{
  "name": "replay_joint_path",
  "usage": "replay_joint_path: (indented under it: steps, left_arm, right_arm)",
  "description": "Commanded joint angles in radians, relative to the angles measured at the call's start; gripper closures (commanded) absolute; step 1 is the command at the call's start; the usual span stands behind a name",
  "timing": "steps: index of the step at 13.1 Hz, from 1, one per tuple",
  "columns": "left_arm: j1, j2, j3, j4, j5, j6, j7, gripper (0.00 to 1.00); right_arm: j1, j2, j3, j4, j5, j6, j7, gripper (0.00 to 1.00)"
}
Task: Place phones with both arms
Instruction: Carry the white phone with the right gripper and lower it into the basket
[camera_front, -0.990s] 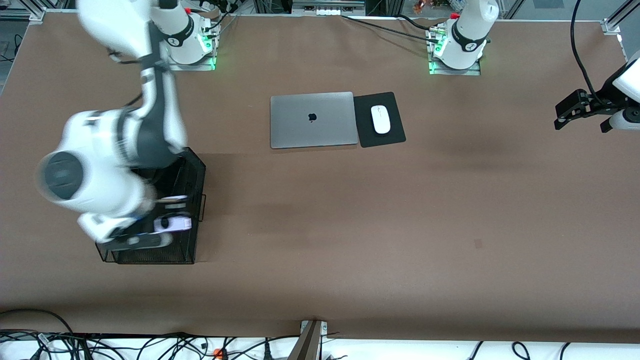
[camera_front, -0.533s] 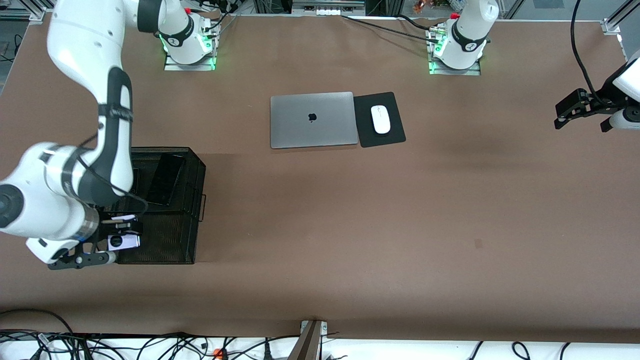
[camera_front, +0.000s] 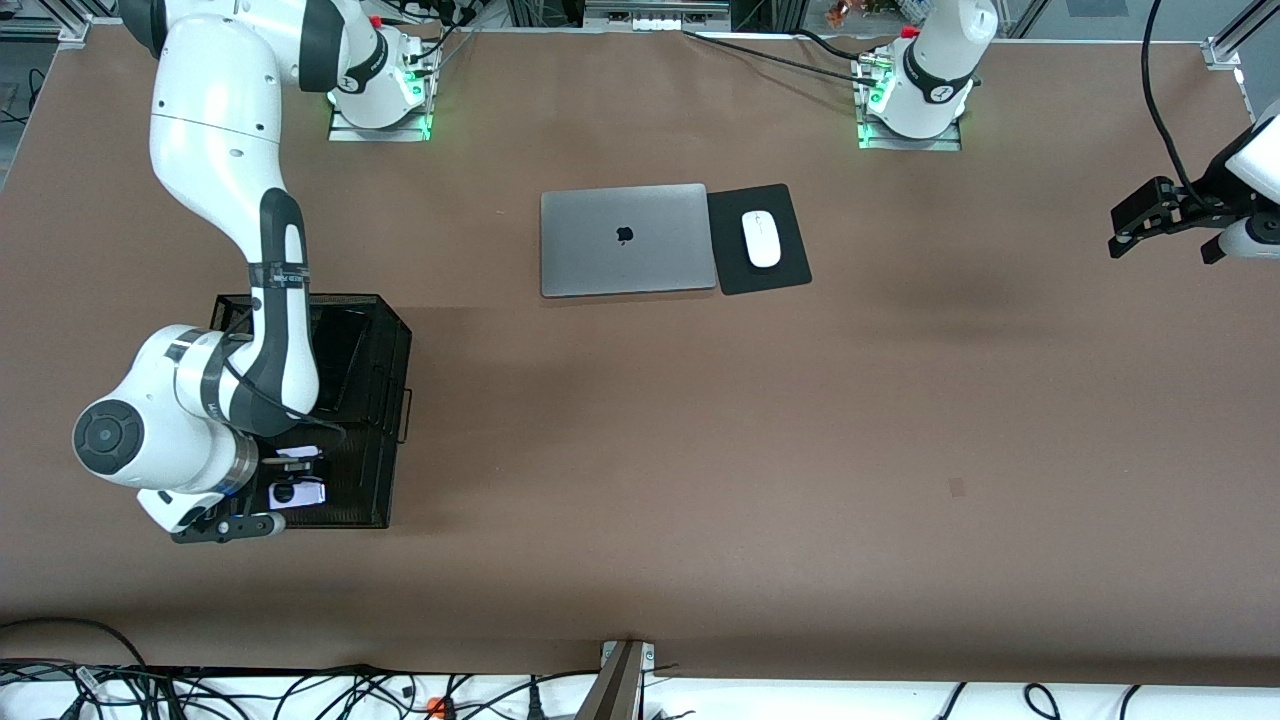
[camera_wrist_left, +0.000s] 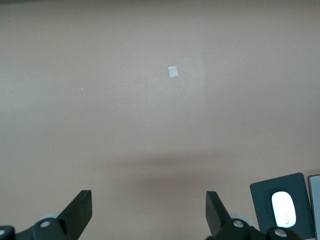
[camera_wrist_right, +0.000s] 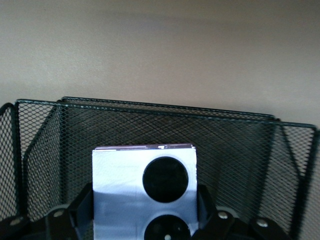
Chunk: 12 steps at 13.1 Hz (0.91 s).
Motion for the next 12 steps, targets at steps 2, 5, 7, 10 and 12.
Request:
replay_joint_path:
  steps: [2, 5, 7, 10, 12]
  left_arm:
    - [0.0, -0.006, -0.003, 0.012, 0.013, -0.02, 0.008, 0.0]
    - [-0.002, -0.006, -0.003, 0.012, 0.013, -0.02, 0.008, 0.0]
    - [-0.002, -0.006, -0.003, 0.012, 0.013, -0.02, 0.008, 0.0]
    - [0.0, -0.006, -0.003, 0.012, 0.013, -0.021, 0.008, 0.0]
    - [-0.002, -0.007, -0.003, 0.012, 0.013, -0.023, 0.008, 0.0]
  right_arm:
    - [-0.019, -0.015, 0.005, 0.007, 0.033, -0.003, -0.013, 0.0]
    - [-0.014, -0.091, -0.022, 0.007, 0.021, -0.106, -0.014, 0.0]
    - [0.009, -0.14, -0.065, 0.007, 0.01, -0.21, -0.012, 0.0]
    - [0.055, -0.22, -0.084, -0.001, -0.054, -0.29, -0.006, 0.0]
    - [0.102, -0.258, -0.122, -0.021, -0.087, -0.33, 0.0, 0.0]
